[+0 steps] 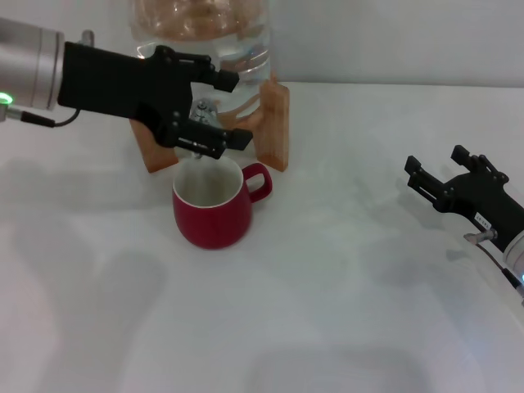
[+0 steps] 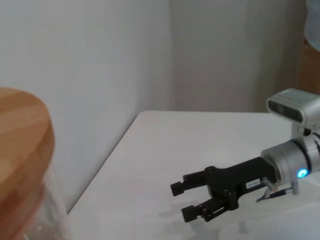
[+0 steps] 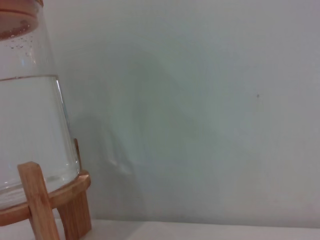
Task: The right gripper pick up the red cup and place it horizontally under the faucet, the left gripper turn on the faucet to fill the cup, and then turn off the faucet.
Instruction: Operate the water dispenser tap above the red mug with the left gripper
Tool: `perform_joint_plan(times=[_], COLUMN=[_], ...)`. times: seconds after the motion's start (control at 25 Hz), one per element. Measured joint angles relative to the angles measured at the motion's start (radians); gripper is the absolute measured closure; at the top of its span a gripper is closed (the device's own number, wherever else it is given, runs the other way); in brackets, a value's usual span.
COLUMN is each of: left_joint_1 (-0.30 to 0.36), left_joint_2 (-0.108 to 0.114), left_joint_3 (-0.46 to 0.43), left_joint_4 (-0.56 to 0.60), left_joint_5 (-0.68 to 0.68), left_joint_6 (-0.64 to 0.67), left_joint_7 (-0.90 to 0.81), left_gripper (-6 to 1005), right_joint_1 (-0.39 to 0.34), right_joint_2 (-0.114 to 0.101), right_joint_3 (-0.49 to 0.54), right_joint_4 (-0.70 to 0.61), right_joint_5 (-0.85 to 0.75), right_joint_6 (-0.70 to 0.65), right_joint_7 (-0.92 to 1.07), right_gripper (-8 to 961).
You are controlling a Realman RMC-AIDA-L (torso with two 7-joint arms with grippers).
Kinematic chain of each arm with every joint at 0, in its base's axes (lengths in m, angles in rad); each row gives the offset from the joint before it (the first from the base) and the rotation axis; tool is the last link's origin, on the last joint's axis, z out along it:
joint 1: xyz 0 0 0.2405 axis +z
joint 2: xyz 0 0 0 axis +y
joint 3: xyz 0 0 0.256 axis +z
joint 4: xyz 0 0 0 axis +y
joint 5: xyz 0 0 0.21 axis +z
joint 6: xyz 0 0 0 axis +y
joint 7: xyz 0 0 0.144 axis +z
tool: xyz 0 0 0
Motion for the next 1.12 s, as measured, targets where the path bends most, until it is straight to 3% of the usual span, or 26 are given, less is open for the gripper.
perform_joint_plan(times=[0.52, 1.12], left_joint_1=[0.101, 0.141], left_joint_2=[-0.002, 0.000], left_joint_3=[0.000, 0.000], left_joint_4=[-0.040, -0.009], left_joint_5=[-0.064, -0.064], left_joint_6=[0.044, 0.040], left_joint_7=[-0.003, 0.022], left_gripper=[113, 113], right_joint_1=[0.006, 0.020], right_joint_2=[0.000, 0.000], right_joint_3=[0.008, 0.007], right_joint_4=[-0.012, -0.022], right_joint_5=[0.016, 0.037], right_joint_6=[0.011, 0.013], right_joint_7=[0.000, 0.000], right_gripper=[96, 96])
